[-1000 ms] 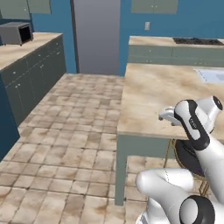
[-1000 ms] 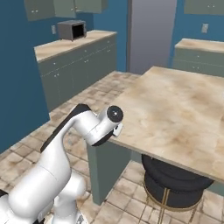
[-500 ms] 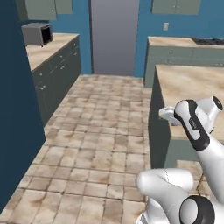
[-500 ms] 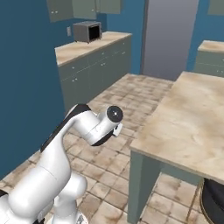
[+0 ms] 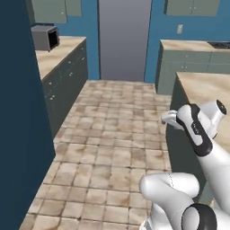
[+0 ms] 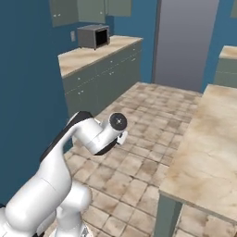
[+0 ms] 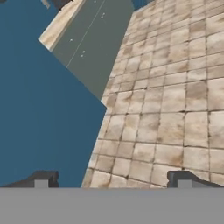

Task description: Pick up the bowls from the cabinet and place each bowl in front of a stool on the dining counter.

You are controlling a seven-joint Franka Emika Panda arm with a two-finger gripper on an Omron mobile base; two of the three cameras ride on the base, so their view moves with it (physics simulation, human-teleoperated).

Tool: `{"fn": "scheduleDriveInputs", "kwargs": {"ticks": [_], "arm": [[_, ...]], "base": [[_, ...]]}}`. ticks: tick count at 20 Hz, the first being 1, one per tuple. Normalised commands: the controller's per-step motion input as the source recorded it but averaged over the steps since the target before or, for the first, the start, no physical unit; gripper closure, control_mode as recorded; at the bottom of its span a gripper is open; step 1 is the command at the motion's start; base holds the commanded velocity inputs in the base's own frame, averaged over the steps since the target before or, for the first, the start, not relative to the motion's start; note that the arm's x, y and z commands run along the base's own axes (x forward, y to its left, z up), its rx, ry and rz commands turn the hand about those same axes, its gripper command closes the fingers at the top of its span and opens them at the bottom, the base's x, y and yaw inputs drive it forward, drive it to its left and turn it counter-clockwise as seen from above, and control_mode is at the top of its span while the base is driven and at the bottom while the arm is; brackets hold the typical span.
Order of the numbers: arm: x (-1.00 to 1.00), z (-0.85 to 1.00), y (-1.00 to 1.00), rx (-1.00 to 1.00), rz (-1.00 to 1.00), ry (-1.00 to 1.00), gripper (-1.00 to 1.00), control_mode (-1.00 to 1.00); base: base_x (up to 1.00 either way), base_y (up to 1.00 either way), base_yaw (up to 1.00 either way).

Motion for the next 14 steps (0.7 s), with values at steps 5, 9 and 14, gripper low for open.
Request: {"fn": "scheduleDriveInputs", "kwargs": {"ticks": [5, 9, 14], "arm": [[0.0, 0.0, 0.0, 0.0, 0.0, 0.0, -1.0, 1.0], [0.0, 0.0, 0.0, 0.0, 0.0, 0.0, -1.0, 1.0], [0.0, 0.0, 0.0, 0.0, 0.0, 0.0, -1.0, 1.0]], "base": [[1.0, 0.0, -0.11], [1.0, 0.05, -0.12], [1.0, 0.2, -0.11]]}}
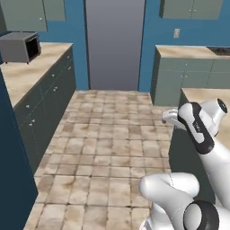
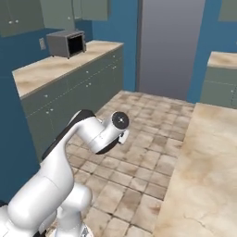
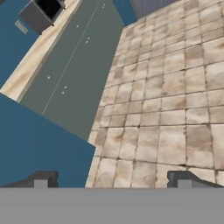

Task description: Pick up the bowls from the cabinet and place each bowl in front of a stool on the dining counter.

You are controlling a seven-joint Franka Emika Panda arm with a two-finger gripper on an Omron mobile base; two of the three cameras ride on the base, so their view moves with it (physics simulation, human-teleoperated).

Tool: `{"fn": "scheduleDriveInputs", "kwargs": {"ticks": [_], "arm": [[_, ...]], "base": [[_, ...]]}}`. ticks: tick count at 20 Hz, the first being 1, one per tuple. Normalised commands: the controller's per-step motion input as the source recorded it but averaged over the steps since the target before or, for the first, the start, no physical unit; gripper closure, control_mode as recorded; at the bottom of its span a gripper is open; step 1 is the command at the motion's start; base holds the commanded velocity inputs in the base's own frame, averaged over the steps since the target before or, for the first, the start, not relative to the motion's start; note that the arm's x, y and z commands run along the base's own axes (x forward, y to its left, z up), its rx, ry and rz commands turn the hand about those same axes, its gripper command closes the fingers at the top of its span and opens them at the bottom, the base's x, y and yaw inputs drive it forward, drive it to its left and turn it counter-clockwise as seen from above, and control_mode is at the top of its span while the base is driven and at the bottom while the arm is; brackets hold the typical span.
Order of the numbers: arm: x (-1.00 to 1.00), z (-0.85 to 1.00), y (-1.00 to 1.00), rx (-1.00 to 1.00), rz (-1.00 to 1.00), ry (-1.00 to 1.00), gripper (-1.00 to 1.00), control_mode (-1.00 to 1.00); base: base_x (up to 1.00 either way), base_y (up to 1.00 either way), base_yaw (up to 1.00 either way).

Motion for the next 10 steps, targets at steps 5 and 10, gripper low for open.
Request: {"fn": "scheduleDriveInputs", "kwargs": {"ticks": [5, 10], "arm": [[0.0, 0.0, 0.0, 0.0, 0.0, 0.0, -1.0, 1.0], [0.0, 0.0, 0.0, 0.0, 0.0, 0.0, -1.0, 1.0]], "base": [[1.0, 0.36, -0.07], [1.0, 0.33, -0.01]]}}
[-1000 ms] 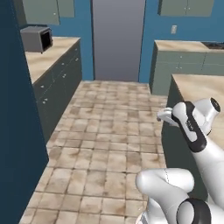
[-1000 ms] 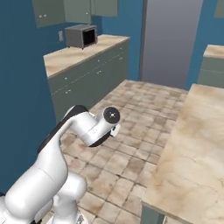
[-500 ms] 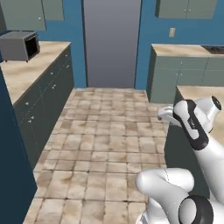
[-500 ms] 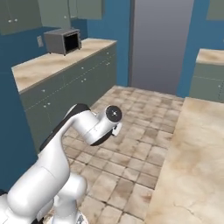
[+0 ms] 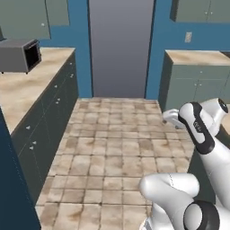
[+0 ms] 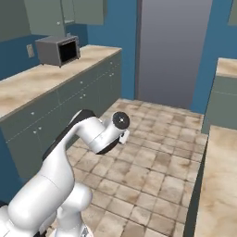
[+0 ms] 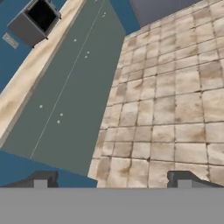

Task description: Pick up the bowls from the cabinet and place each bowl in front of a stool on the dining counter.

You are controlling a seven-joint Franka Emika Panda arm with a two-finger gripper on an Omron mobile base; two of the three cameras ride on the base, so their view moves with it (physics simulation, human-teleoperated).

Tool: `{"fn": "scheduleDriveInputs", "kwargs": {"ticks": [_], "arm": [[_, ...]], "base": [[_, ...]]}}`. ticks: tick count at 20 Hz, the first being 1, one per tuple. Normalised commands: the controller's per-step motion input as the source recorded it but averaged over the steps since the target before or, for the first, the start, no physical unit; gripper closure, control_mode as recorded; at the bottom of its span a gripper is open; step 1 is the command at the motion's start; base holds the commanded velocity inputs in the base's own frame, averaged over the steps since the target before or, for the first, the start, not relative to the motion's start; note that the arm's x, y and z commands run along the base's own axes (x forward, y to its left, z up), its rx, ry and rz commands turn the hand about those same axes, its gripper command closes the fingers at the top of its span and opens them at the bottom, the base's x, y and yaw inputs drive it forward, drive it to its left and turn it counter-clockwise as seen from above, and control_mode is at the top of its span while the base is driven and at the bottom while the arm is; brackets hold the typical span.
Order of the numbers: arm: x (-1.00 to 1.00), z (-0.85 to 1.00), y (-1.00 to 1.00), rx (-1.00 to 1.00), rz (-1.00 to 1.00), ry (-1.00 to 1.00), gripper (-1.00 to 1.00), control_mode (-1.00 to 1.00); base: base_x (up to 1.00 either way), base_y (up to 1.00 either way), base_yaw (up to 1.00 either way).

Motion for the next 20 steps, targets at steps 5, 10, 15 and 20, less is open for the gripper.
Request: {"fn": "scheduleDriveInputs", "kwargs": {"ticks": [5, 10, 15, 20], "arm": [[0.0, 0.0, 0.0, 0.0, 0.0, 0.0, -1.0, 1.0], [0.0, 0.0, 0.0, 0.0, 0.0, 0.0, -1.0, 1.0], [0.0, 0.0, 0.0, 0.0, 0.0, 0.0, -1.0, 1.0], [0.0, 0.0, 0.0, 0.0, 0.0, 0.0, -1.0, 1.0]], "base": [[1.0, 0.15, 0.0], [1.0, 0.03, 0.03], [1.0, -0.01, 0.18], [1.0, -0.11, 0.3]]}}
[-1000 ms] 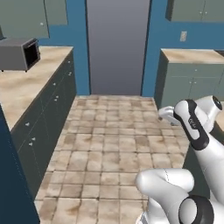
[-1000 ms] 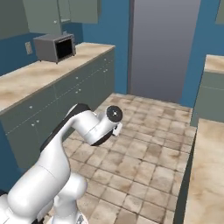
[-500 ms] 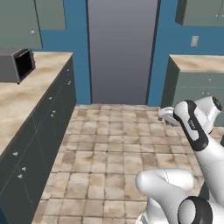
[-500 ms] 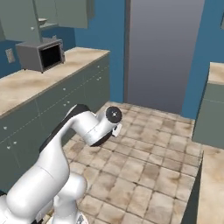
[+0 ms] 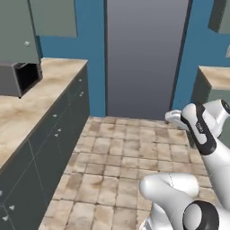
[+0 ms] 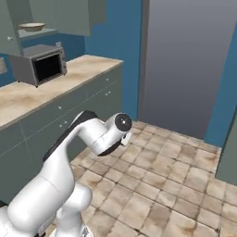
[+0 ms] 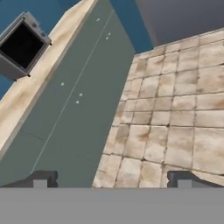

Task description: Pick up the bowls from the cabinet and place each bowl in front of a stool on the dining counter.

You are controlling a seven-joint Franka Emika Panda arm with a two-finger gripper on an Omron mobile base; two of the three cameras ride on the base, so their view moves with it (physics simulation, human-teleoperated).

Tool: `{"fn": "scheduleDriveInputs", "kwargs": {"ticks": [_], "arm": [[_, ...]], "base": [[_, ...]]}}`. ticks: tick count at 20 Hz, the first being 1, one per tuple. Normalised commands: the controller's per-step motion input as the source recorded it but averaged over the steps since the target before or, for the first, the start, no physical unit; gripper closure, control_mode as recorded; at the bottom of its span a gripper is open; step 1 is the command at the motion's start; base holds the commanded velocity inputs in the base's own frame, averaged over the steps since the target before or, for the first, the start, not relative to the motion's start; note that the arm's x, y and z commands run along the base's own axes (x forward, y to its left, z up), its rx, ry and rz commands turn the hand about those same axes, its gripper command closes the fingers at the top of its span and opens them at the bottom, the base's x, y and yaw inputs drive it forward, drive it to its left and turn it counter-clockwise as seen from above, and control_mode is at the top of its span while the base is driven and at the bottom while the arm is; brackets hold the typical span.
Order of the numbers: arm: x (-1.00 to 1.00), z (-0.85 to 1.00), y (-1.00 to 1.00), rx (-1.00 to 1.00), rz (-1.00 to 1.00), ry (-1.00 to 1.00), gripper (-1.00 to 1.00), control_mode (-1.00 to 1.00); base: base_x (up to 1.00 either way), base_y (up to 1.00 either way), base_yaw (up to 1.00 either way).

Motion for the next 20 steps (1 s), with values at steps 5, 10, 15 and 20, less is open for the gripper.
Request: {"fn": "scheduleDriveInputs", "kwargs": {"ticks": [5, 10, 15, 20], "arm": [[0.0, 0.0, 0.0, 0.0, 0.0, 0.0, -1.0, 1.0], [0.0, 0.0, 0.0, 0.0, 0.0, 0.0, -1.0, 1.0], [0.0, 0.0, 0.0, 0.0, 0.0, 0.0, -1.0, 1.0], [0.0, 0.0, 0.0, 0.0, 0.0, 0.0, -1.0, 1.0]], "base": [[1.0, -0.02, 0.36], [1.0, 0.0, 0.4], [1.0, -0.01, 0.42], [1.0, -0.02, 0.47]]}}
